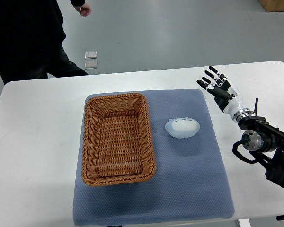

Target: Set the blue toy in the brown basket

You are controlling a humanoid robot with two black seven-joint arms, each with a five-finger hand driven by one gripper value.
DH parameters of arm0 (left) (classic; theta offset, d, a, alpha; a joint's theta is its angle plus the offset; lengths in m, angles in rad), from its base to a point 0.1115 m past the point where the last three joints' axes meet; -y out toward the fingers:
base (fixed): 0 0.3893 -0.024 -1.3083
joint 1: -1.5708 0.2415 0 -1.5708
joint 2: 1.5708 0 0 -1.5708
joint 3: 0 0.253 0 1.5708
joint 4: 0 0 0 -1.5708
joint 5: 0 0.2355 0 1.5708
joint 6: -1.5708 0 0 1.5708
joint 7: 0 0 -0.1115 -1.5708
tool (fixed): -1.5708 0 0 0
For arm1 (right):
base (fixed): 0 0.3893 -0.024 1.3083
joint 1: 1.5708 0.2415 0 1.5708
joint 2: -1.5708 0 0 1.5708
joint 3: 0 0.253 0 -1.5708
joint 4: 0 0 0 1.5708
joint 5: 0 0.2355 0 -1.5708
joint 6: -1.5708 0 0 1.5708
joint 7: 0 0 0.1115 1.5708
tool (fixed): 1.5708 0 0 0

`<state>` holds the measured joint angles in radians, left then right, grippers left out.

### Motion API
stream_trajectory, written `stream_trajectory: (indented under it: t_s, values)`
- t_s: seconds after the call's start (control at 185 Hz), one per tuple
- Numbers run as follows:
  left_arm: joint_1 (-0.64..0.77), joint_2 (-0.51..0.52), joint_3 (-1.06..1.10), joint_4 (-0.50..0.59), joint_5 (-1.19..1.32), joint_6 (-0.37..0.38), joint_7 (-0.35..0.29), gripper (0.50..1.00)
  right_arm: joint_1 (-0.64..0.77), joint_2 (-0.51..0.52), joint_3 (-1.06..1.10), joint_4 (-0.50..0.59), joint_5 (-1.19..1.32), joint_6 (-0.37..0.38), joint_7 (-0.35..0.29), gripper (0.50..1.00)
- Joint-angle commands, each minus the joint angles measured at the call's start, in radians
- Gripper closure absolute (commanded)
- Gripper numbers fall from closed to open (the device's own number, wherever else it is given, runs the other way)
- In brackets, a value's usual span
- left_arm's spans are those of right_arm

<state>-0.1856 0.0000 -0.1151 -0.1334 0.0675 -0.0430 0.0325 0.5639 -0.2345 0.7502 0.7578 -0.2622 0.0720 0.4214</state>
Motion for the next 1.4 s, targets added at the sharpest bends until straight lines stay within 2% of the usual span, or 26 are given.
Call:
stream_trajectory:
  t_s: [0.0,1.392]
  values:
    - [0.0,0.0,-0.003,0.0,0.0,0.0,0.0,0.5,-0.002,0.001,0.0,0.0,0.0,0.0,0.002,0.589]
    - [0.0,0.0,-0.005,0.0,0.0,0.0,0.0,0.5,0.004,-0.005,-0.018,0.006,-0.032,0.0,0.002,0.591]
